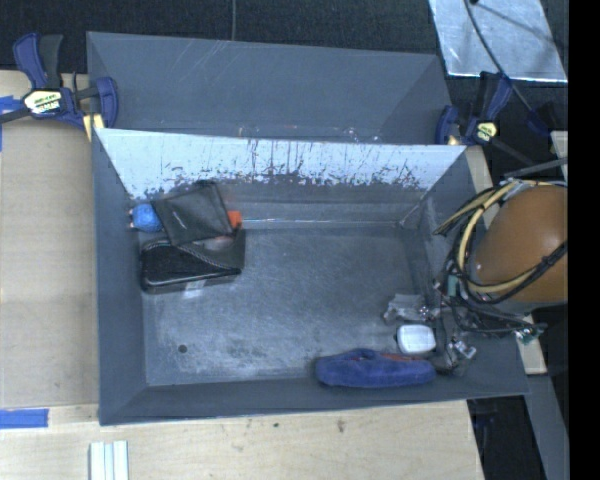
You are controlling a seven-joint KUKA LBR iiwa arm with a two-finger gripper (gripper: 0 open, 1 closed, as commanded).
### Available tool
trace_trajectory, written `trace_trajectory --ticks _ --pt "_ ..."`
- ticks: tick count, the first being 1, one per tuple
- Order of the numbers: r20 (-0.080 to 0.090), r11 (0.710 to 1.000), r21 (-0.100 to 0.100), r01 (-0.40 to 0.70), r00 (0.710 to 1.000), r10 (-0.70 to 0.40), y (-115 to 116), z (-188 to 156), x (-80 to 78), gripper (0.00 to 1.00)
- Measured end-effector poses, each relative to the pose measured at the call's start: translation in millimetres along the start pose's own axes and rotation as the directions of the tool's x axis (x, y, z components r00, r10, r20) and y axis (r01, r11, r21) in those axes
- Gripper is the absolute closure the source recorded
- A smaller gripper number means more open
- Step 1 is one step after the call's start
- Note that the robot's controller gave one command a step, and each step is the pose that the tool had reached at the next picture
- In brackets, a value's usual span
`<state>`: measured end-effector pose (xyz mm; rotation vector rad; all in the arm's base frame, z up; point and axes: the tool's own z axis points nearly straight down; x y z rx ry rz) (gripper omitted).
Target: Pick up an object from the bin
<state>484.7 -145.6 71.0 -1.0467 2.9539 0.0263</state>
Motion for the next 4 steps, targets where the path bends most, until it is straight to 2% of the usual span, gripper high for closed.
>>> trace_trajectory --ticks 1,2,3,4 --pt "-0.001 0.986 0.0 0.169 0.986 -0.169 7 0 -5.3 0.0" --pt "-0.008 0.945 0.001 0.328 0.945 -0.328 15 0 -9.6 0.0" --pt "-0.015 0.945 0.007 0.327 0.945 -0.327 11 1 -5.6 1.0" --pt "-0.011 0.947 0.018 0.32 0.947 -0.32 37 -173 -33.2 1.0"
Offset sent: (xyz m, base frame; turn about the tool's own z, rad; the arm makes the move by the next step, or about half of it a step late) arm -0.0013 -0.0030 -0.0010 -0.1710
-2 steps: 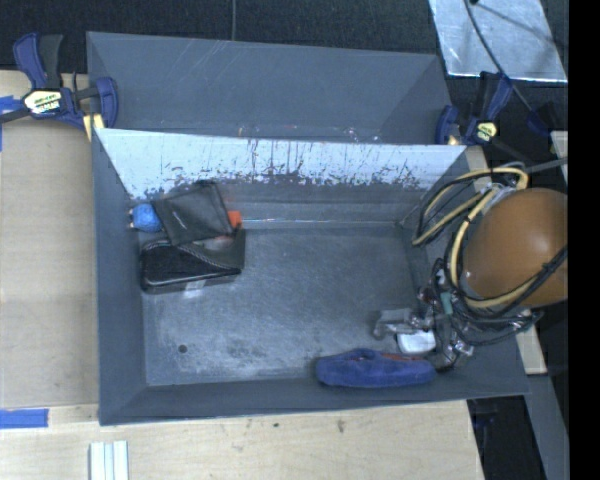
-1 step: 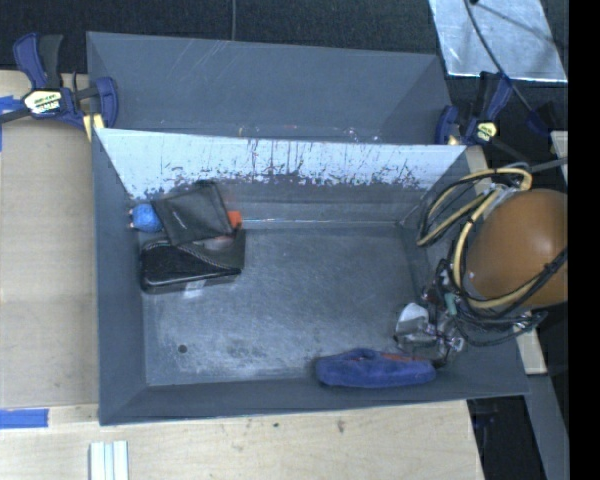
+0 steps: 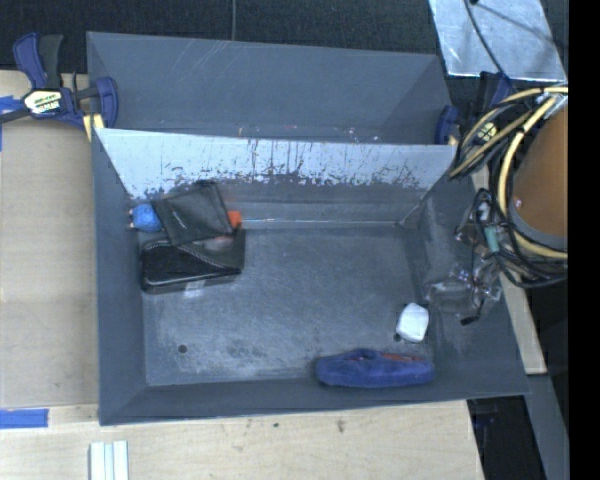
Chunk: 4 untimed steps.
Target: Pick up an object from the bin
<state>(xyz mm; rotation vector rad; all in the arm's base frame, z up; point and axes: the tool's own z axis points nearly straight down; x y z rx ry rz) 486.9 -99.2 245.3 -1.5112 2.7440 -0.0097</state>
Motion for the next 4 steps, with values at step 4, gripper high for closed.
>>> trace_trajectory --ticks 4 --pt "0.01 0.462 -0.011 0.887 0.462 -0.887 -112 103 -28.5 1.0"
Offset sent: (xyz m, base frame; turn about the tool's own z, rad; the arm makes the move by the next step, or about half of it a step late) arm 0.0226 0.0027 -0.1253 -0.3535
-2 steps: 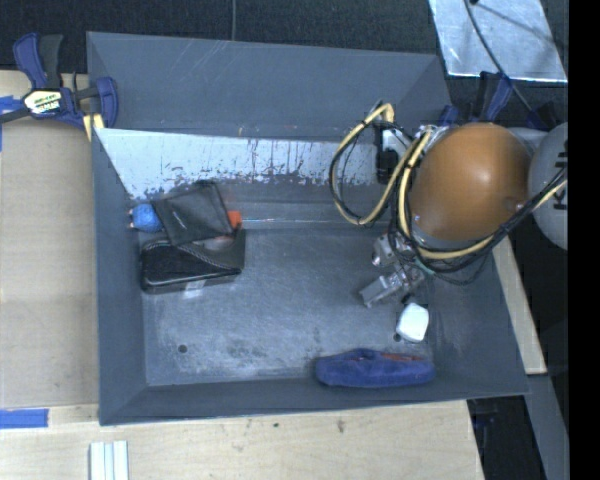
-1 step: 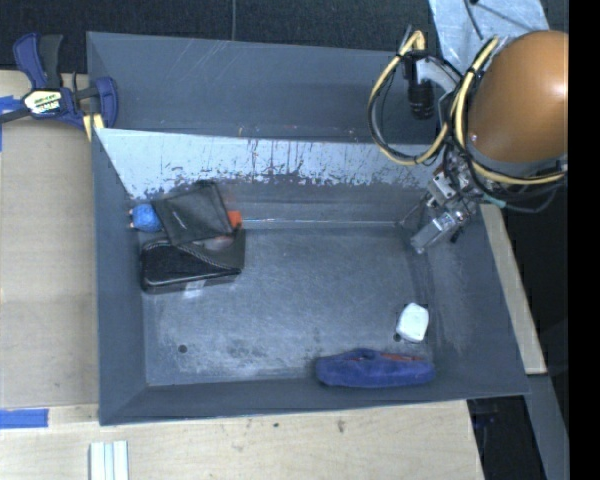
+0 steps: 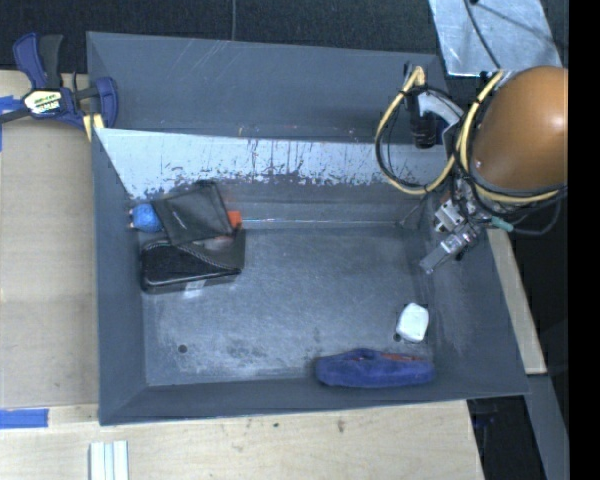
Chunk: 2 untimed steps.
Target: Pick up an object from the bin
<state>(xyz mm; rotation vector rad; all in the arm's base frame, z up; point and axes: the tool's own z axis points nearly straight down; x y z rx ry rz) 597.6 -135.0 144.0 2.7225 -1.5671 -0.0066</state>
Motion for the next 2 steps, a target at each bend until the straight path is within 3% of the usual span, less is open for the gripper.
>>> trace_trajectory --ticks 1,2 --pt "0.01 0.999 0.016 0.052 0.999 -0.052 -12.7 39.3 23.4 1.0" --pt "0.018 0.999 0.011 0.051 0.999 -0.051 -11.9 40.0 20.1 0.0"
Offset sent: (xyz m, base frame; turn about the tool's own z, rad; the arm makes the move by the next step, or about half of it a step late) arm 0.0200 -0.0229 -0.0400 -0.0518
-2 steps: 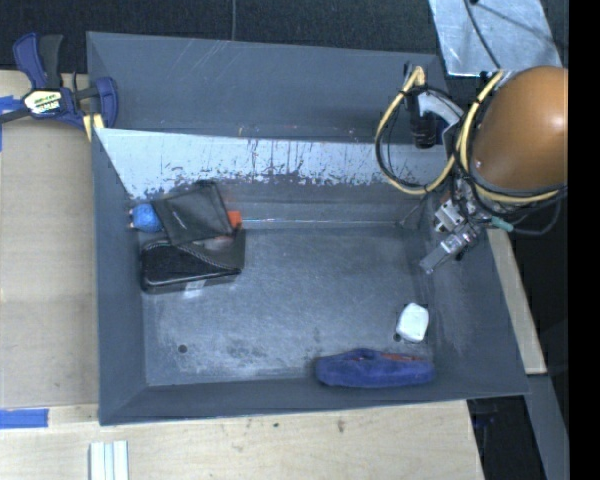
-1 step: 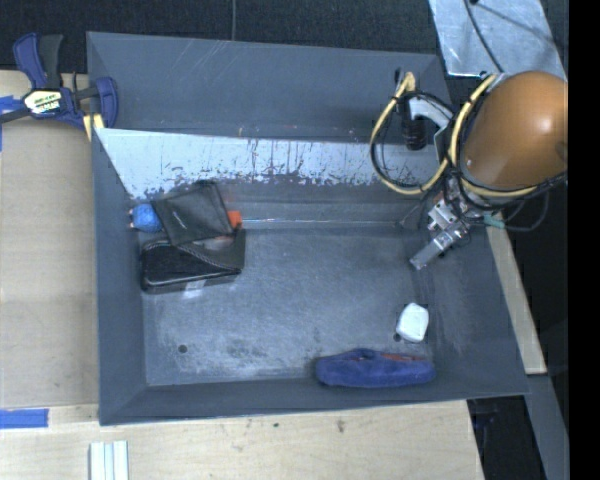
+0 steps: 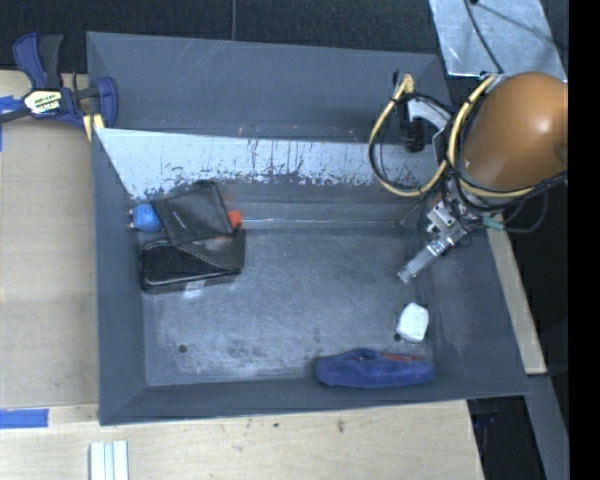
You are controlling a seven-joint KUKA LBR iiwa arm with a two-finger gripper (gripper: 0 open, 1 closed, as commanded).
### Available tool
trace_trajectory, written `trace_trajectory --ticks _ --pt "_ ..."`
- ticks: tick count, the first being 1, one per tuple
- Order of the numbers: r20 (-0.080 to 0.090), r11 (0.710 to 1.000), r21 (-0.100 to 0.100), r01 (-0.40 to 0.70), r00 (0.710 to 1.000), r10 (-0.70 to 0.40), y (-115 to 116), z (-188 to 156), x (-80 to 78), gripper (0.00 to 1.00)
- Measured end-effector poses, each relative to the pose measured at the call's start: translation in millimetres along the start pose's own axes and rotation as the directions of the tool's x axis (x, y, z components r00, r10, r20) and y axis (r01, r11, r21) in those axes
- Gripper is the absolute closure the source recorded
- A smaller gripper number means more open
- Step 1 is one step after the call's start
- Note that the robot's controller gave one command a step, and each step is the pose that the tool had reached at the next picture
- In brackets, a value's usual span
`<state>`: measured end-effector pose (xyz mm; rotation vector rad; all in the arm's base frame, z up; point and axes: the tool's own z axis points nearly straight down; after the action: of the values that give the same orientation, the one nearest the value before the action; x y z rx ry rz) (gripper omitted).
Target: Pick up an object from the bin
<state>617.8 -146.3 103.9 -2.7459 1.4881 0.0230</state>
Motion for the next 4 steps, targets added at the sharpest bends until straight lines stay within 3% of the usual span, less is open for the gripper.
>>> trace_trajectory --ticks 1,2,3,4 --pt "-0.015 0.999 0.011 -0.039 0.999 0.039 -3 30 -18.6 0.0" --pt "-0.013 0.998 0.021 0.062 0.998 -0.062 22 30 -31.7 0.0" --pt "-0.019 0.999 -0.005 -0.041 0.999 0.041 3 29 -35.7 0.0" --pt "-0.028 0.998 0.023 0.051 0.998 -0.05 58 27 -67.0 0.0"
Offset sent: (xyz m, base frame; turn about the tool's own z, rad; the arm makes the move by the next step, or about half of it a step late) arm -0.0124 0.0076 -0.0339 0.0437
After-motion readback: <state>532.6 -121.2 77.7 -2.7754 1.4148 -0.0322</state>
